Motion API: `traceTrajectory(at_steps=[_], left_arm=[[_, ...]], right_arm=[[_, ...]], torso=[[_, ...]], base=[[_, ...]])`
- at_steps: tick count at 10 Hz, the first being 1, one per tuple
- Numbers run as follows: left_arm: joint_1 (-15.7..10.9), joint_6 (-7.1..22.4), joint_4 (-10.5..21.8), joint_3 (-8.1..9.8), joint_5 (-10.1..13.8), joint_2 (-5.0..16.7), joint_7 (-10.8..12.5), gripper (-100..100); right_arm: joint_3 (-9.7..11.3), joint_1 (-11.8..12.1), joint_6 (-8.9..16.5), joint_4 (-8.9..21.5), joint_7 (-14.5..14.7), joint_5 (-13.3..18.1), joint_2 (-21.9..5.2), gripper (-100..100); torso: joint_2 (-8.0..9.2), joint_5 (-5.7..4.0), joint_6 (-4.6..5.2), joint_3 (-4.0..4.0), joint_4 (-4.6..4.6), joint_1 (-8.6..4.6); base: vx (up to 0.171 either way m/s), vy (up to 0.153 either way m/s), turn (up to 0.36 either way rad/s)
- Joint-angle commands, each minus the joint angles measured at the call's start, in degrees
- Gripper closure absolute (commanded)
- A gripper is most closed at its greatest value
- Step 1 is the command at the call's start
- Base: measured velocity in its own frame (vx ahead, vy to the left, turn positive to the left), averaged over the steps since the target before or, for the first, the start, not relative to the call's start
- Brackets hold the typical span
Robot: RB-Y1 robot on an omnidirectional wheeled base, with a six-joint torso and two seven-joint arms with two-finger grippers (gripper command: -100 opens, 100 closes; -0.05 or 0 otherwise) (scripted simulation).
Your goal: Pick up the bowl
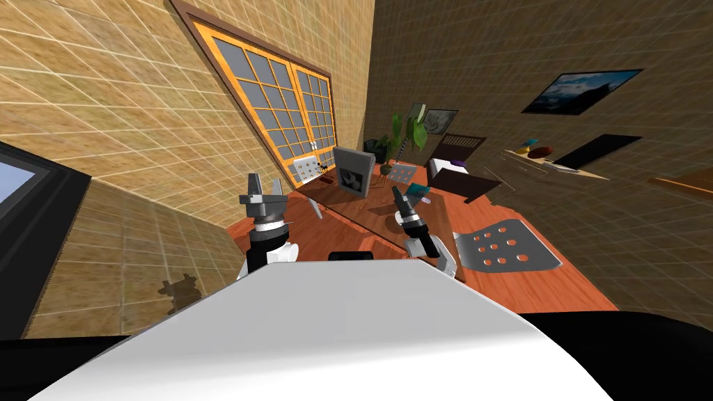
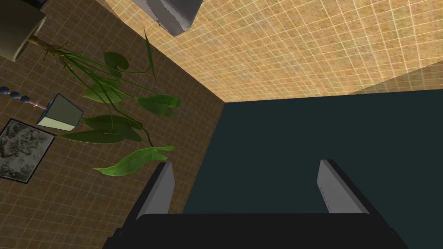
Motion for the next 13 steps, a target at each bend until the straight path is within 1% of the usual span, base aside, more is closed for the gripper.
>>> traceTrajectory(at_steps=[1, 2, 3, 4, 5, 6, 7, 8, 9, 10, 11, 12, 13], left_arm=[[0.0, 0.0, 0.0, 0.0, 0.0, 0.0, 0.0, 0], [0.0, 0.0, 0.0, 0.0, 0.0, 0.0, 0.0, 0], [0.0, 0.0, 0.0, 0.0, 0.0, 0.0, 0.0, 0], [0.0, 0.0, 0.0, 0.0, 0.0, 0.0, 0.0, 0], [0.0, 0.0, 0.0, 0.0, 0.0, 0.0, 0.0, 0], [0.0, 0.0, 0.0, 0.0, 0.0, 0.0, 0.0, 0], [0.0, 0.0, 0.0, 0.0, 0.0, 0.0, 0.0, 0], [0.0, 0.0, 0.0, 0.0, 0.0, 0.0, 0.0, 0], [0.0, 0.0, 0.0, 0.0, 0.0, 0.0, 0.0, 0], [0.0, 0.0, 0.0, 0.0, 0.0, 0.0, 0.0, 0], [0.0, 0.0, 0.0, 0.0, 0.0, 0.0, 0.0, 0], [0.0, 0.0, 0.0, 0.0, 0.0, 0.0, 0.0, 0], [0.0, 0.0, 0.0, 0.01, 0.0, 0.0, 0.0, 0]], right_arm=[[1.3, -0.9, 1.1, 1.2, 2.6, 0.4, -2.9, -100], [2.5, -1.8, 2.2, 2.4, 4.1, 0.7, -4.7, -100], [2.5, -1.8, 2.2, 2.4, 4.8, 0.7, -5.8, -100], [3.8, -2.7, 3.4, 3.6, 6.7, 0.9, -7.9, -100], [3.8, -2.7, 3.4, 3.6, 7.0, 0.9, -8.5, -100], [5.2, -3.6, 4.7, 4.9, 9.2, 1.2, -10.7, -100], [5.2, -3.6, 4.7, 4.9, 9.2, 1.2, -11.2, -100], [6.6, -4.5, 6.1, 6.1, 11.3, 1.4, -13.2, -100], [6.6, -4.5, 6.1, 6.1, 11.3, 1.4, -13.8, -100], [8.2, -5.4, 7.6, 7.4, 13.5, 1.7, -16.3, -100], [9.9, -6.3, 9.1, 8.7, 15.0, 1.9, -18.0, -100], [9.9, -6.3, 9.1, 8.7, 15.6, 1.9, -19.1, -100], [11.7, -7.2, 10.7, 9.9, 17.7, 2.0, -21.3, -100]], torso=[[0.0, 0.0, 0.0, 0.0, 0.0, 0.0], [0.0, 0.0, -0.04, 0.0, 0.0, 0.01], [0.0, 0.0, -0.05, 0.0, 0.0, -0.01], [0.01, 0.0, 0.0, 0.01, 0.0, -0.01], [0.01, 0.0, -0.03, 0.01, 0.0, -0.01], [0.02, 0.0, 0.02, 0.01, 0.01, -0.02], [0.02, 0.0, -0.02, 0.01, 0.0, -0.01], [0.02, -0.01, 0.01, 0.01, 0.01, -0.03], [0.03, -0.01, -0.03, 0.02, 0.01, -0.03], [0.02, -0.01, 0.03, 0.01, 0.01, -0.05], [0.04, -0.01, -0.01, 0.02, 0.01, -0.05], [0.06, -0.01, -0.02, 0.03, 0.01, -0.06], [0.05, -0.02, 0.02, 0.03, 0.01, -0.07]], base=[[-0.012, 0.004, 0.181], [-0.019, 0.001, 0.273], [-0.014, -0.005, 0.112], [-0.018, -0.002, 0.181], [-0.014, -0.004, 0.089], [-0.015, -0.001, 0.173], [-0.014, -0.007, 0.104], [-0.021, -0.006, 0.22], [-0.016, -0.01, 0.077], [-0.023, -0.01, 0.147], [-0.035, -0.012, 0.275], [-0.026, -0.016, 0.113], [-0.03, -0.018, 0.158]])
